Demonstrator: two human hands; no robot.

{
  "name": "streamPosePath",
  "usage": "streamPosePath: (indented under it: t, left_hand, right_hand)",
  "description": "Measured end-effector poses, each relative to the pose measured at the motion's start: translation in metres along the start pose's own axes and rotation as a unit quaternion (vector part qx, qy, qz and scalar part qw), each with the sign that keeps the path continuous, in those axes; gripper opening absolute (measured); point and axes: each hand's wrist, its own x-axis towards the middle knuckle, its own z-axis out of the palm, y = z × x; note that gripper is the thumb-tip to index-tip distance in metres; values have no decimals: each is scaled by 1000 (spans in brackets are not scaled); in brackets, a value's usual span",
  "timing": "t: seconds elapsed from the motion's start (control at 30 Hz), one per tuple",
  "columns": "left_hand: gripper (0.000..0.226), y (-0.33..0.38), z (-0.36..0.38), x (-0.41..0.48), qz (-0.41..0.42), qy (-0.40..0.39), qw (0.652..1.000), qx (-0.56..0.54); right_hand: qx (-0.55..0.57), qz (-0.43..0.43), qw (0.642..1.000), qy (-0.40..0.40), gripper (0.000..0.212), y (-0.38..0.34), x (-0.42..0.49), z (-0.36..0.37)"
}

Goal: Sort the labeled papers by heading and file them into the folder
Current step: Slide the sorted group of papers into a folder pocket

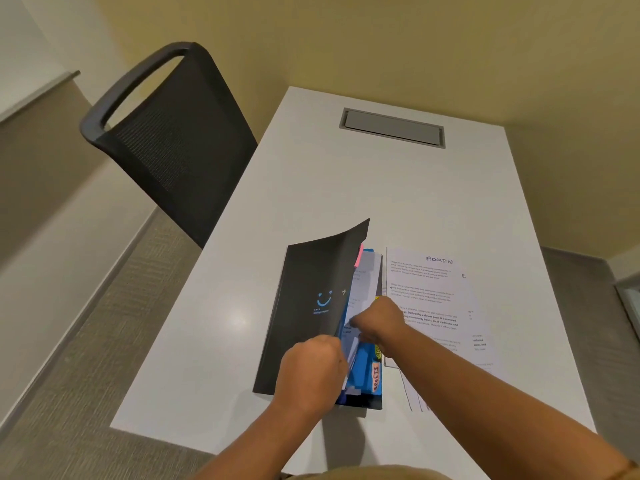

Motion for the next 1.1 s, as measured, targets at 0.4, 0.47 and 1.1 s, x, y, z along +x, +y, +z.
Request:
streamPosePath:
  t: [0.4, 0.47, 1.1]
  left_hand:
    - [26, -7, -7, -2, 40, 51, 998, -8]
    - [26, -7, -6, -3, 65, 42, 997, 10]
    - [22, -4, -7, 15, 41, 10, 998, 52]
  right_hand:
    - [-242, -81, 967, -28, 27, -20, -10, -3]
    - [-240, -103, 964, -55, 27, -24, -8, -9]
    - [-66, -149, 985, 60, 63, -13, -13, -3]
